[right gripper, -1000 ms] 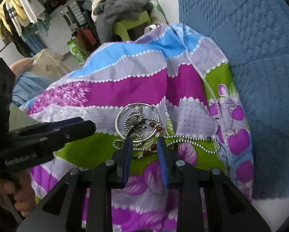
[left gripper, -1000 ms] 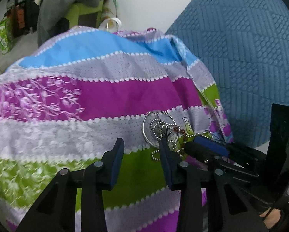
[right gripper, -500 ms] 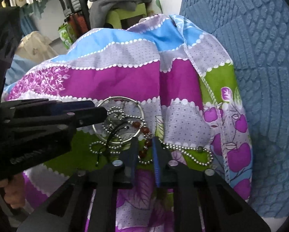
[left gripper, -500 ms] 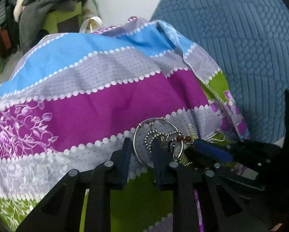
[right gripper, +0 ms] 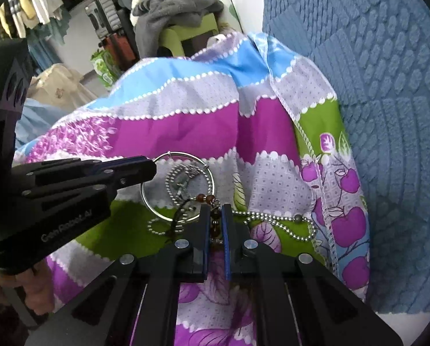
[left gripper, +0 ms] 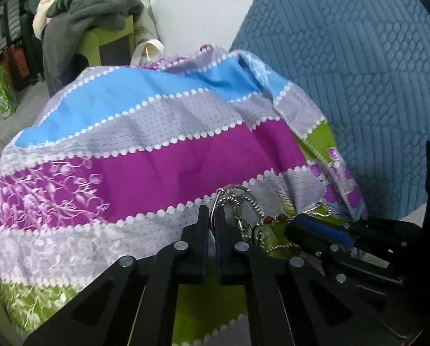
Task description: Organize jewelry
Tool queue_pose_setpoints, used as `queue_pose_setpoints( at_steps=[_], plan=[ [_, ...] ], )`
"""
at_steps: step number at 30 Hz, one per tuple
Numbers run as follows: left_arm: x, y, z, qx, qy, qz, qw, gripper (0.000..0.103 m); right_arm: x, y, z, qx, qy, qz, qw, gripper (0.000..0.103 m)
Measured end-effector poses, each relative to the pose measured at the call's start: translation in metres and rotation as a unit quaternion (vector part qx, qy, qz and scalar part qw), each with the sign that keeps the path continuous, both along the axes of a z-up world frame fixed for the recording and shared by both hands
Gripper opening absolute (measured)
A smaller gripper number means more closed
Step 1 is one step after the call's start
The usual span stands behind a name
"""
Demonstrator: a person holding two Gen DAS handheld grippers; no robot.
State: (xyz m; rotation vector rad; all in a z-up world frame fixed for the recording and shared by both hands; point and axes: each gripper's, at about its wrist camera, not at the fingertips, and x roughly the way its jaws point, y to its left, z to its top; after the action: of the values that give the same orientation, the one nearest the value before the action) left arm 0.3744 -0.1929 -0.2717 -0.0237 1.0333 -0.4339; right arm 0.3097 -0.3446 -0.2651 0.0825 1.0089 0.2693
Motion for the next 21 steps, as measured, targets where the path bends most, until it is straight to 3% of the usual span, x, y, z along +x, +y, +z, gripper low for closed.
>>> queue_pose_setpoints(
  at_steps=[21],
  plan=[
    [-0.091, 0.063, 0.067, -0.032, -0.01, 0.054, 0.998, 0.001, -0.048, 0.035, 0.042, 0.008, -0.041, 0.03, 0.999, 0.005]
  ],
)
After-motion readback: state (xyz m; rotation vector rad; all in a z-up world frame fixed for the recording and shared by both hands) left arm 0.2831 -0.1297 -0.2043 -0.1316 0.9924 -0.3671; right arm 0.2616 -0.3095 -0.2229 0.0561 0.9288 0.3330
